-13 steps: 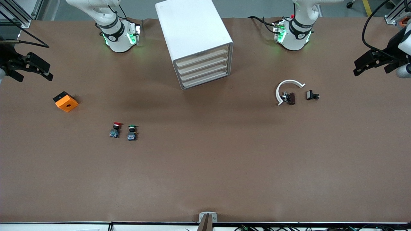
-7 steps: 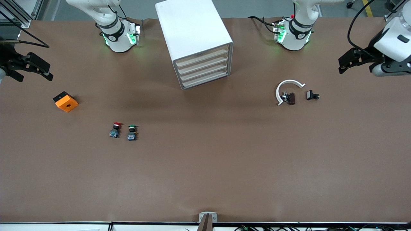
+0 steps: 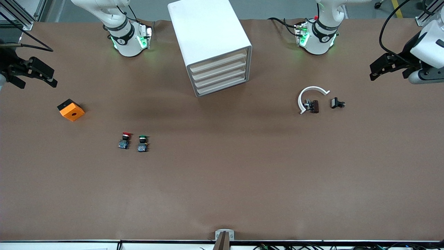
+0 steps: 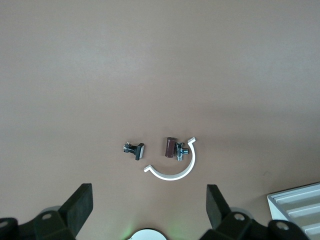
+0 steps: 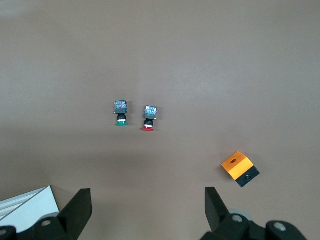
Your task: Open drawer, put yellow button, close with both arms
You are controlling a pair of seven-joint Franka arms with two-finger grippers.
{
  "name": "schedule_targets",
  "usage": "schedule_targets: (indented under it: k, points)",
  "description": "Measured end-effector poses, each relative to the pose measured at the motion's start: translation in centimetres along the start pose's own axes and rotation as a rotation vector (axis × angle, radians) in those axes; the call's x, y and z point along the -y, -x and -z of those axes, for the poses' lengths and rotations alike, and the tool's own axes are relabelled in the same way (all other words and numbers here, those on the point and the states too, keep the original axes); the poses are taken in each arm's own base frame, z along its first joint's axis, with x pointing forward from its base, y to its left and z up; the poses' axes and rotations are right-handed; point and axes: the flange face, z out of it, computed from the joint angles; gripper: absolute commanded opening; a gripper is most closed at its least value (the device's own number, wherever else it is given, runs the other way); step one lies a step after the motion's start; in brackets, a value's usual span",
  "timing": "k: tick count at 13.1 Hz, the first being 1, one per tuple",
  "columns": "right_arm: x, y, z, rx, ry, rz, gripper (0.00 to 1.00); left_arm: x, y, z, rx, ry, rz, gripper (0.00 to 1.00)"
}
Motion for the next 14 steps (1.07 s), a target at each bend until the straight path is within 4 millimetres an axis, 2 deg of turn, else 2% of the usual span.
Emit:
schedule_targets:
  k: [9, 14]
  points:
    - [0.0, 0.0, 0.0, 0.000, 0.000, 0.000, 1.00, 0.3, 0.0, 1.0, -0.023, 0.004, 0.005, 1.00]
    - [0.0, 0.0, 0.0, 0.000, 0.000, 0.000, 1.00, 0.3, -0.2, 0.9, -0.020, 0.004, 0.005, 1.00]
